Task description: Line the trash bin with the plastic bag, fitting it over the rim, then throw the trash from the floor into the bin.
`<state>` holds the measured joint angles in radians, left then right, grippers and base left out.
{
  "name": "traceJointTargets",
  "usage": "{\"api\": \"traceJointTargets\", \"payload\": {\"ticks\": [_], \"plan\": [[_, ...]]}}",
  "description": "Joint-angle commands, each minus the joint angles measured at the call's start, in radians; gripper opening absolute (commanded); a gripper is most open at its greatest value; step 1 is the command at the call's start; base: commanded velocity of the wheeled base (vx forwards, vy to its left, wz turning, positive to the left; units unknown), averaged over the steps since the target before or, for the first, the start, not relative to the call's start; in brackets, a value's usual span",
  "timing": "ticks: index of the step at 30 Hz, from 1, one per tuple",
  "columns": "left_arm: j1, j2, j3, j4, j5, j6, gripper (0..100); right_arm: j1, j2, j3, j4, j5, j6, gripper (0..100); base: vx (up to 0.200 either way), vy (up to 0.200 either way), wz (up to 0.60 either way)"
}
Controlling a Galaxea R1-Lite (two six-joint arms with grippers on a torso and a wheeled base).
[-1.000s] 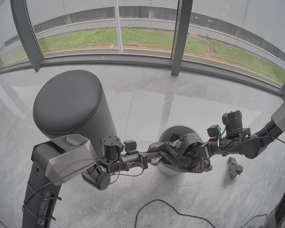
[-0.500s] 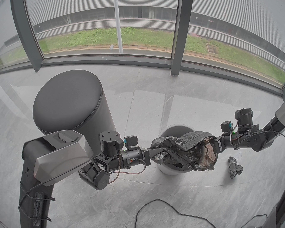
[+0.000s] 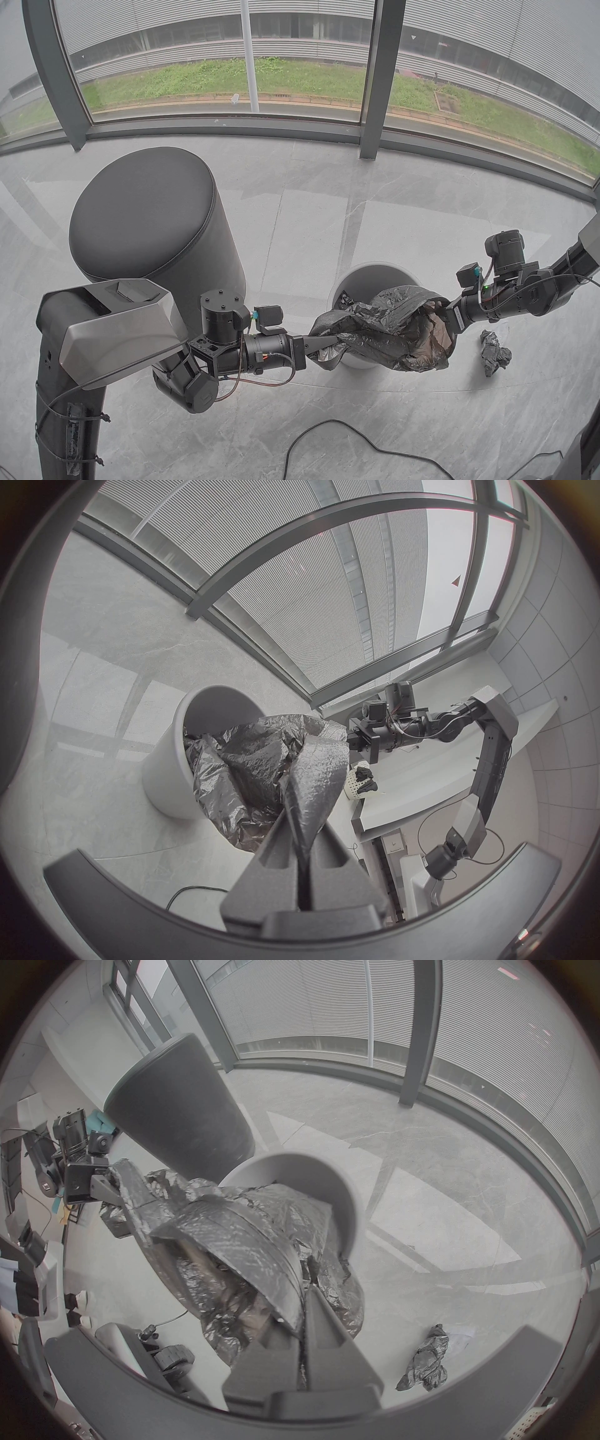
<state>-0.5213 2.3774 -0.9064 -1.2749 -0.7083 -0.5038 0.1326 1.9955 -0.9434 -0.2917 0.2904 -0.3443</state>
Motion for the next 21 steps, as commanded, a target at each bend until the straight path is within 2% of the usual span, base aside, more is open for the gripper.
{"api": "traceJointTargets", "payload": {"ticks": [1,7,14,21], "plan": [[0.001,0.045,0.018,-0.017,-0.002,0.007,0,0.015,0.005,0.015,0.006,-0.005,-0.005,0,0.0,0.0,0.0],[0.0,0.028,0.064,-0.012,-0.04,0.005,0,-0.031,0.029,0.006,0.0,-0.01,-0.018,0,0.0,0.0,0.0],[0.003,0.032,0.063,-0.015,-0.039,0.013,0,-0.102,0.101,-0.069,-0.061,-0.01,-0.048,0,0.0,0.0,0.0],[0.003,0.042,-0.012,-0.017,-0.039,0.013,0,-0.079,0.147,-0.107,-0.092,-0.008,-0.05,0,0.0,0.0,0.0]]}}
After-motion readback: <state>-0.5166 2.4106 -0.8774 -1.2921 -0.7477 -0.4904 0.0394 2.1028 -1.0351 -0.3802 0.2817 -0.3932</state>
